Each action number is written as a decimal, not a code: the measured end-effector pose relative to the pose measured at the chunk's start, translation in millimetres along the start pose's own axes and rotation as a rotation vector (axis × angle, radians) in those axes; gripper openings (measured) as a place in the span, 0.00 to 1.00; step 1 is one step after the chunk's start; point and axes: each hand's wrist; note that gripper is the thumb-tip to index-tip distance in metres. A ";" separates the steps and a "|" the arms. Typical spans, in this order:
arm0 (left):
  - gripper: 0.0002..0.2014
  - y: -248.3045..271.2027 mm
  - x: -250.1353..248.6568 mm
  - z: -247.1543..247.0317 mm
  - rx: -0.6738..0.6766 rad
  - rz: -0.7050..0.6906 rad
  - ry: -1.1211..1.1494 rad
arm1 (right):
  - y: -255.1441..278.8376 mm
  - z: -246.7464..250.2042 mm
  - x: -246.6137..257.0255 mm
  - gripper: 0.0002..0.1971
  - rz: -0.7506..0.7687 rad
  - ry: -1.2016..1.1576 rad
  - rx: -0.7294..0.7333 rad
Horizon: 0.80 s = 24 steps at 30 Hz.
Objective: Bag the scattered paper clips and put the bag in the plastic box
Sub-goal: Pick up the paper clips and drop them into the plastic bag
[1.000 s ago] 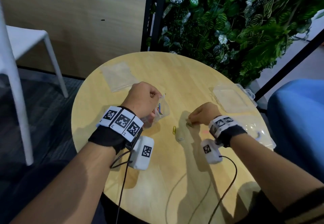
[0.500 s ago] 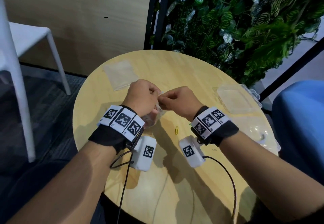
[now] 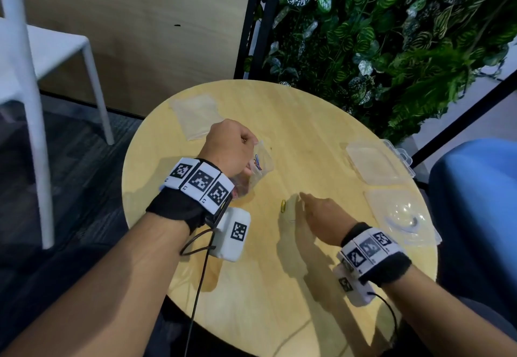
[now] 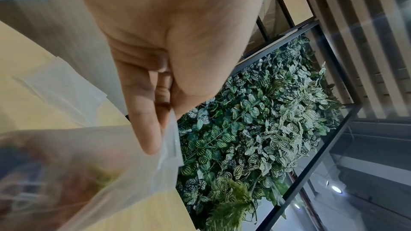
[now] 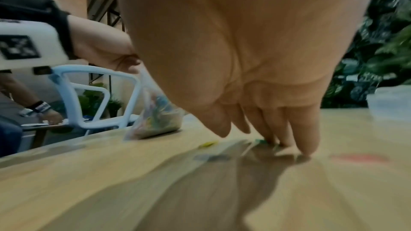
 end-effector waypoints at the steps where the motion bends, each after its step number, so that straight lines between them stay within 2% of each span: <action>1: 0.12 0.2 0.0 -0.2 0.001 -0.003 -0.013 | 0.5 -9.6 4.0 0.24 0.043 -0.002 0.013; 4: 0.12 1.2 -0.3 -0.2 0.010 0.002 -0.013 | 0.4 -20.7 23.1 0.28 0.171 -0.003 0.033; 9: 0.11 1.1 1.8 2.4 0.002 0.008 0.017 | 12.7 -20.2 38.9 0.35 0.291 0.381 0.025; 11: 0.11 0.9 2.6 4.9 0.002 0.005 0.034 | 20.7 -25.9 27.3 0.33 0.357 0.539 -0.001; 12: 0.11 0.9 2.5 5.8 0.003 0.003 0.038 | 23.5 -29.1 19.8 0.32 0.388 0.545 -0.015; 15: 0.11 1.4 1.9 5.8 0.009 -0.011 0.027 | 27.0 -35.0 1.5 0.27 0.433 0.430 -0.081; 19: 0.11 2.0 0.4 1.6 0.023 0.001 0.026 | 28.4 -43.0 -0.5 0.16 0.433 0.471 -0.152; 24: 0.11 2.8 0.4 0.7 0.028 0.000 0.016 | 26.9 -34.5 13.4 0.09 0.440 0.468 -0.204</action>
Point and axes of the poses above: each hand's wrist, its own y-axis away from the middle knuckle, its own z-axis out of the back of the hand, x = y × z, and after that the axes turned 11 degrees about x, right-handed
